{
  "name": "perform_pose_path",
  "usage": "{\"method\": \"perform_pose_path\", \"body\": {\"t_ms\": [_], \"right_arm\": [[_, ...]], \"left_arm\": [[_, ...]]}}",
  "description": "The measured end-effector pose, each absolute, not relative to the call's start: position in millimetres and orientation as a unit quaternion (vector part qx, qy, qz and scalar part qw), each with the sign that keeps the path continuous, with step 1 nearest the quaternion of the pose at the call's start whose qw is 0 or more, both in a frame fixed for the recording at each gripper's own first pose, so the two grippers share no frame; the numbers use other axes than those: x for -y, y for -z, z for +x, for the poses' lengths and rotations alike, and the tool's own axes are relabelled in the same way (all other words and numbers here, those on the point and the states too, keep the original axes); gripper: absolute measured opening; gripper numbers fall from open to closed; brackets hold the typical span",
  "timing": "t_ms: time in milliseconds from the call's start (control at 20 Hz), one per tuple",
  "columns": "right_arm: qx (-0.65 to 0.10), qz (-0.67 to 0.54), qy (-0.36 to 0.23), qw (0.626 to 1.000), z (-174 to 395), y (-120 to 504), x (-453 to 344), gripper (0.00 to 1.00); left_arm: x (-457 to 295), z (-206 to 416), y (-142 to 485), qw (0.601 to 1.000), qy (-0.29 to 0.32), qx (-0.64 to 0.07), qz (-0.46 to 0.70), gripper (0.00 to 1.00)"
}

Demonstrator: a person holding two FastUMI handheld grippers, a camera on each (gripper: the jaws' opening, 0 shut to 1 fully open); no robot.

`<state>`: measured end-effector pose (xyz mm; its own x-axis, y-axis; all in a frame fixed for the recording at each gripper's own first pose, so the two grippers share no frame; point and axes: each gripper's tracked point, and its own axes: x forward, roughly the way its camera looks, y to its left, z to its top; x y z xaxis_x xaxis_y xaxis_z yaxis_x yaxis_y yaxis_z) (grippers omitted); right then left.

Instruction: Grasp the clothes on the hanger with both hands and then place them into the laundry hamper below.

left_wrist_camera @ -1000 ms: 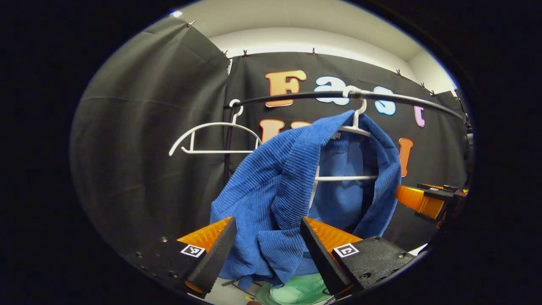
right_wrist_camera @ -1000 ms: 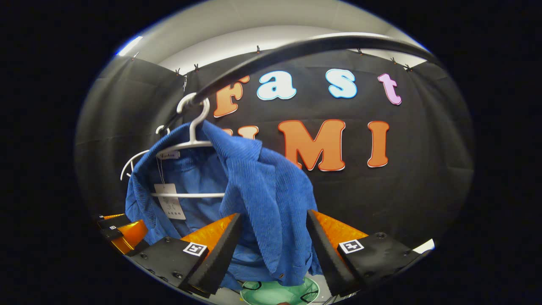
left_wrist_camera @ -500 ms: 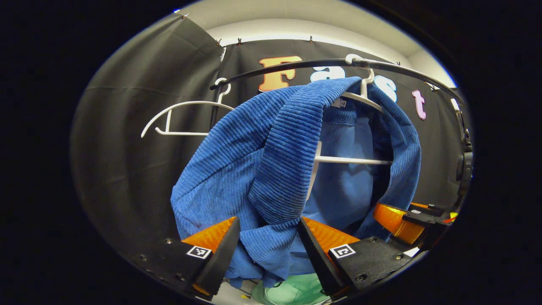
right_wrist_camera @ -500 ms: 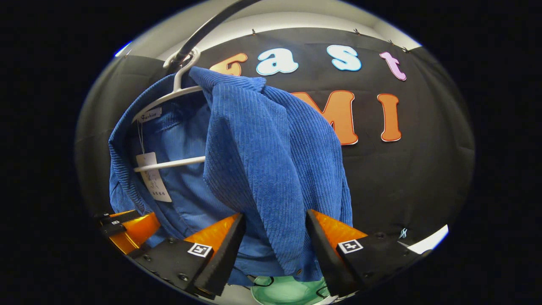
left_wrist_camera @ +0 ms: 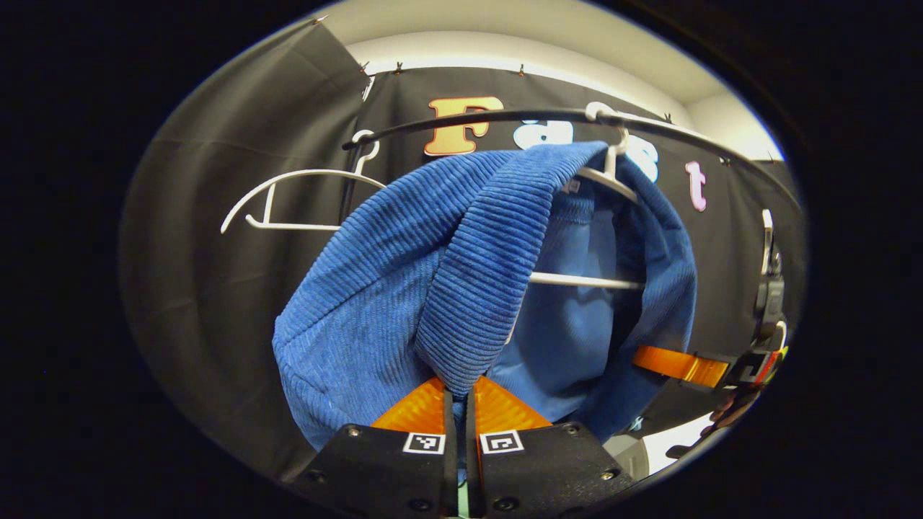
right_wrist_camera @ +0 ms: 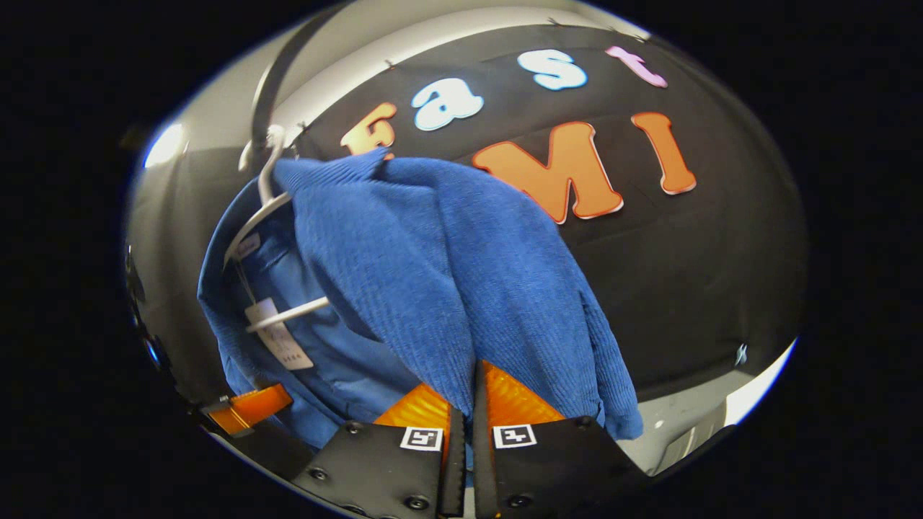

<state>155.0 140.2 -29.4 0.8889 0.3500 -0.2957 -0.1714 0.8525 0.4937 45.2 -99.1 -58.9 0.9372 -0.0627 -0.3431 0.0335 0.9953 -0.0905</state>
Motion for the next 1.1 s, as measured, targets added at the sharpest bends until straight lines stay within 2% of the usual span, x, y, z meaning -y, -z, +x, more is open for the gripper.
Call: {"method": "perform_pose_path", "body": {"t_ms": [300,500,750,900,1100], "right_arm": [[-0.166,0.304,-0.194,0.918,149,0,-129,0.12],[-0.146,0.344,-0.22,0.901,148,-23,-119,0.12],[-0.141,0.413,-0.23,0.87,155,-38,-94,0.12],[-0.116,0.49,-0.233,0.832,168,-55,-78,0.11],[-0.106,0.501,-0.243,0.824,177,-68,-60,0.11]], "left_arm": [[70,34,13,0.988,0.032,-0.13,-0.082,0.02],[38,30,-19,0.99,0.014,-0.1,-0.103,0.02],[15,26,-59,0.992,0.007,-0.059,-0.115,0.02],[5,31,-77,0.992,0.008,-0.039,-0.121,0.02],[-6,38,-96,0.991,0.008,-0.019,-0.133,0.02]]}}
